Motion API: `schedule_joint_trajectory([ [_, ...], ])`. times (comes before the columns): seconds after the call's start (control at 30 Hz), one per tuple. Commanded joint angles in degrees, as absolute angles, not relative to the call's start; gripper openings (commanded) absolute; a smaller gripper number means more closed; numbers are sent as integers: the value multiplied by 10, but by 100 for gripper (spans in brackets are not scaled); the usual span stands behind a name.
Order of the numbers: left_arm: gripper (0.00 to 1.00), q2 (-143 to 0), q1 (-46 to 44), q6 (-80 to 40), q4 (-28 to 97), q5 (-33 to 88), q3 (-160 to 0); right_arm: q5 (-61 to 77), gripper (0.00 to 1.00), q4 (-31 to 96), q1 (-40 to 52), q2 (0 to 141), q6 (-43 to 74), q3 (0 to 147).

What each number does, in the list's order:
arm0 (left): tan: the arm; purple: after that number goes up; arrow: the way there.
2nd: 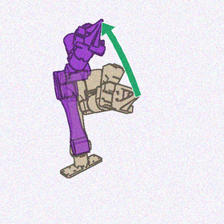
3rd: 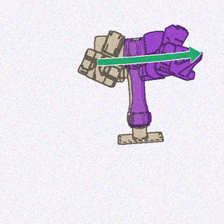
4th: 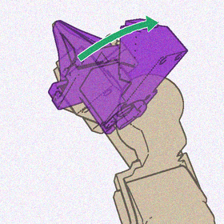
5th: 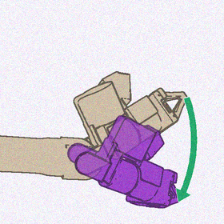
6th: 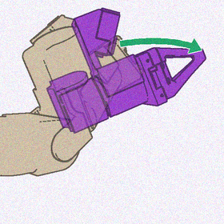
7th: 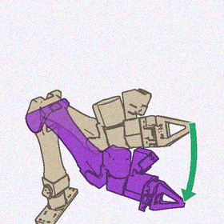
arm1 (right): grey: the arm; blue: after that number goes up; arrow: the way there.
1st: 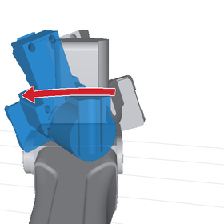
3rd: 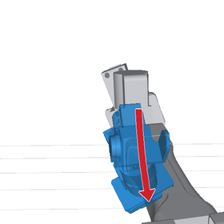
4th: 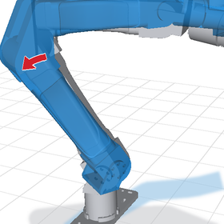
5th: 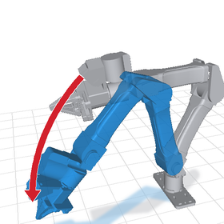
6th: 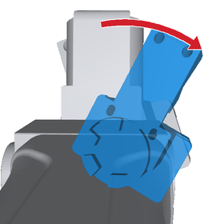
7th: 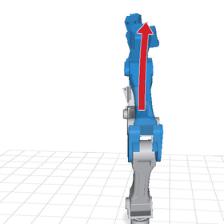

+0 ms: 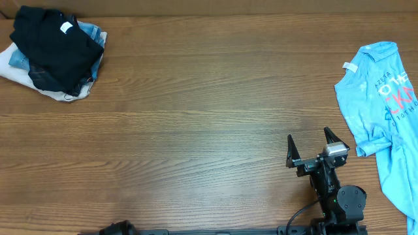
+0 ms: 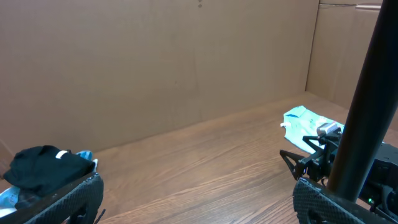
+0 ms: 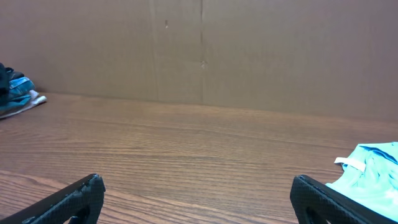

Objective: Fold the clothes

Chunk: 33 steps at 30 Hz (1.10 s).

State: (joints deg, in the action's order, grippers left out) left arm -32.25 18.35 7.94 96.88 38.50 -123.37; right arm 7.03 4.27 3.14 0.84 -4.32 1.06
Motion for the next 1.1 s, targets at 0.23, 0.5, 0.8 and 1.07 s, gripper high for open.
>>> schedule_joint_trajectory([
  [0.23, 100, -322, 181, 90, 968, 379, -1234, 69, 100, 41, 32, 2, -43, 4],
  [0.5, 100, -322, 181, 90, 968, 379, -1234, 69, 100, 41, 32, 2, -43, 4],
  [0.8, 100, -322, 181, 90, 966, 368, -1234, 69, 100, 41, 32, 2, -43, 4],
  [1.07, 100, -322, 176, -34, 944, 436, -1180, 69, 100, 41, 32, 2, -43, 4],
])
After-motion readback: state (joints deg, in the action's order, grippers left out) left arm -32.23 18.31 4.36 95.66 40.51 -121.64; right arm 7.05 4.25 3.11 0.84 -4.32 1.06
